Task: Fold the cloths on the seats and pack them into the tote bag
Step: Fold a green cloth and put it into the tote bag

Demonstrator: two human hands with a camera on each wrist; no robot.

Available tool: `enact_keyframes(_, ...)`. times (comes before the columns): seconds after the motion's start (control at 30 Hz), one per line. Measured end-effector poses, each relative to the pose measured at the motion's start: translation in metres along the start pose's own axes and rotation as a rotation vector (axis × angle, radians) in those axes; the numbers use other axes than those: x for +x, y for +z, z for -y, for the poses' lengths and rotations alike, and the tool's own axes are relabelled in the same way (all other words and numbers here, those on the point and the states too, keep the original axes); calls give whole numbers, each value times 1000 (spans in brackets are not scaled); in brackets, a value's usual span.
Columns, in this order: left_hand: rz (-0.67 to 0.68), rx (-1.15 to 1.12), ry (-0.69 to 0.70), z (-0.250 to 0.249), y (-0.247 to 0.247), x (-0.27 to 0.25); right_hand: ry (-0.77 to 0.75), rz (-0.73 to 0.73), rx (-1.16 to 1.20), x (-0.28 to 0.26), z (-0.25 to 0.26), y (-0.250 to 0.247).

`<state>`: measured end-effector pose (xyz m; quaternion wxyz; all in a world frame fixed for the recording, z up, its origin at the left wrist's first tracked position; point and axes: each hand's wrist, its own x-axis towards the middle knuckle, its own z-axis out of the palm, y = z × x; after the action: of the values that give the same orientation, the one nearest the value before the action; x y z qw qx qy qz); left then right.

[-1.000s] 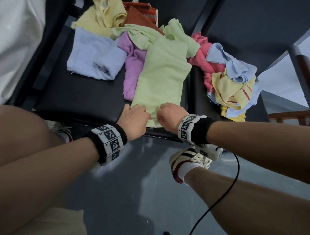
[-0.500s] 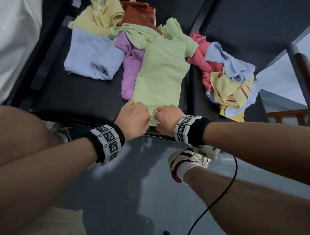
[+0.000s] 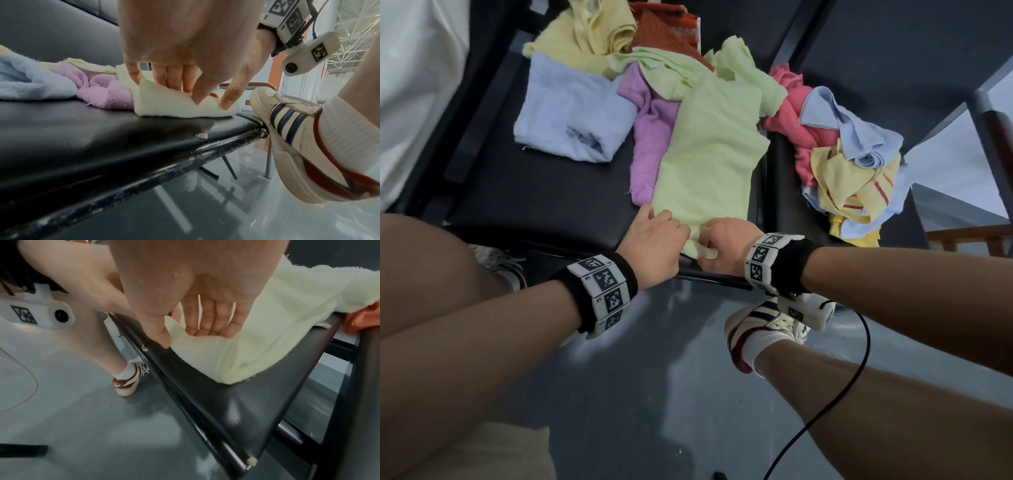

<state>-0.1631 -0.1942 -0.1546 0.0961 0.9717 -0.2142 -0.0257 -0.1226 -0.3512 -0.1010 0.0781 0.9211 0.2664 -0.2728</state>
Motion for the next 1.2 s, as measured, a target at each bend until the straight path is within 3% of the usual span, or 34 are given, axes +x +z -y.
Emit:
enact_keyframes(0.4,143,-62,-31,1,-1,1,-85,-9,182,-2,3,-1)
enact_keyframes(0.7,-35,-111,-79,5,0,2,0,-62,187,-1,2,1)
enact_keyframes(0.83,-118,-78,-74,7,-1,2,-39,-110,88,0,2,-1)
enact_keyframes(1.2,109,57,-22,5,-10,-1,-136,-94,-203,-5,11,1)
